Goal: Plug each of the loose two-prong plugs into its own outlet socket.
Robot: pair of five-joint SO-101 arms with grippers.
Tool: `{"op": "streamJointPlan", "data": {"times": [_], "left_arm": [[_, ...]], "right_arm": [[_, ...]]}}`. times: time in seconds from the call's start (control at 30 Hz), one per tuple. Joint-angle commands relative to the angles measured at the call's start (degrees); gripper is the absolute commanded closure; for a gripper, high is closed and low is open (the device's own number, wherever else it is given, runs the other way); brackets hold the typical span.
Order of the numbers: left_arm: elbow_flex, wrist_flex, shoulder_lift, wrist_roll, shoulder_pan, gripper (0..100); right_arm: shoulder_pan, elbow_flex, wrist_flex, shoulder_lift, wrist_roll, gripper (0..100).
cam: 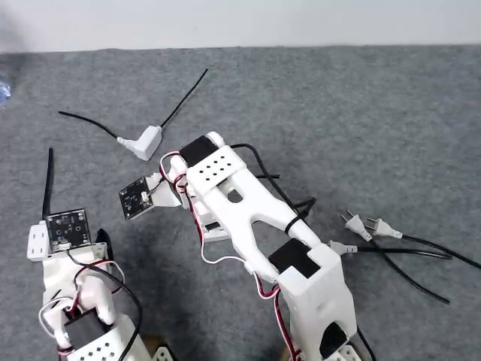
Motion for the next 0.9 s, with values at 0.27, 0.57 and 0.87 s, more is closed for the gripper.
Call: {"op": "streamJointPlan", "data": {"times": [0.27, 0.57, 0.87], "left_arm": [[-0.92, 0.26, -0.7, -0.53, -0.35, 78], [-0.92, 0.26, -0.7, -0.53, -0.35, 78], [-0.92, 0.26, -0.7, -0.53, -0.35, 78]], "right_arm": [[-2.77, 0.09, 0.48, 1.45, 0.53, 99.1], [-3.91, 0.18, 0.48, 6.55, 0.53, 99.1], [-1.1, 0.44, 1.27, 6.73, 0.44, 99.1]]}}
